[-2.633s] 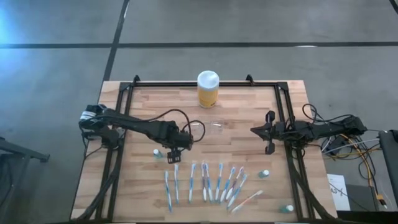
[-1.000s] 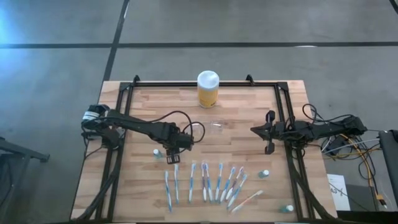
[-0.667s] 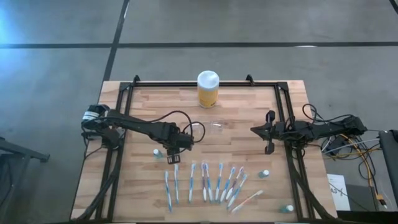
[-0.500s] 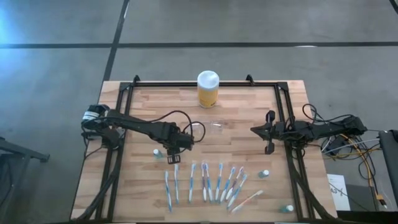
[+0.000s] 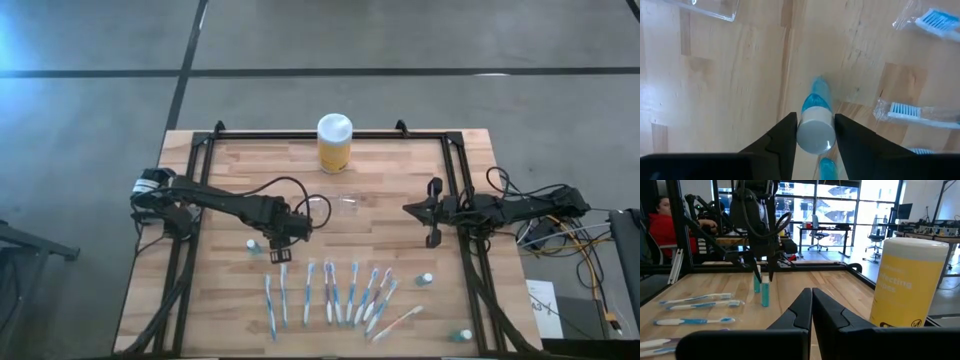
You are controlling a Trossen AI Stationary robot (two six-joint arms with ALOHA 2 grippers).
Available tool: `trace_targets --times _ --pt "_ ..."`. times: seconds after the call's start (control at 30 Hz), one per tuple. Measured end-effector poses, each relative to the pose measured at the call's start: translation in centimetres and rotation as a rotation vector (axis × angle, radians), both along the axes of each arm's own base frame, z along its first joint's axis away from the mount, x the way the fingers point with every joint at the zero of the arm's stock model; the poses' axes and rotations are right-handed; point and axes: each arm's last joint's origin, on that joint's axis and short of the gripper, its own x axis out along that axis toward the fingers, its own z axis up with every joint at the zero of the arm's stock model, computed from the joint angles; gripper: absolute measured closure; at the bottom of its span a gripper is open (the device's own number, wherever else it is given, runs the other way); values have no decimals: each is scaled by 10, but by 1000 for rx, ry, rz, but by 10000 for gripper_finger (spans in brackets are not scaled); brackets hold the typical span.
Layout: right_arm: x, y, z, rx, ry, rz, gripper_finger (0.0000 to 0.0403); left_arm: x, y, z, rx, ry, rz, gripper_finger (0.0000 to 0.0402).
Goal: Pick & Place toothbrushing station
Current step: Put the blue mouthwash into the middle of the transparent organizer
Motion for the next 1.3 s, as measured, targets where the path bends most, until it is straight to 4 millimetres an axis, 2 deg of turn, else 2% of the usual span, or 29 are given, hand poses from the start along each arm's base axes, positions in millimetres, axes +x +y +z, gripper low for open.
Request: trace_targets --times 0.17,0.47,0.57,0.7,0.8,0.93,1.03,1.17,1.3 --pt "0 0 0 0 0 0 394 1 0 0 3 -5 -6 302" --pt "0 0 0 1 0 0 394 1 0 1 -2 -3 -34 304" --pt "0 0 0 0 0 0 394 1 -1 9 -11 -24 -61 304" --pt "0 0 0 0 0 0 394 -7 0 32 -19 -110 -80 304" --pt "0 0 0 1 0 0 394 -20 2 55 -26 -191 -80 304" --pt "0 0 0 0 0 0 394 -49 5 87 -39 -329 -84 304" --pt "0 0 0 4 -1 0 394 -73 6 99 -45 -423 -67 304" --pt "0 0 0 5 -5 0 394 -107 10 99 -36 -578 -34 304" --pt "0 0 0 5 -5 0 394 -136 13 80 -71 -721 4 304"
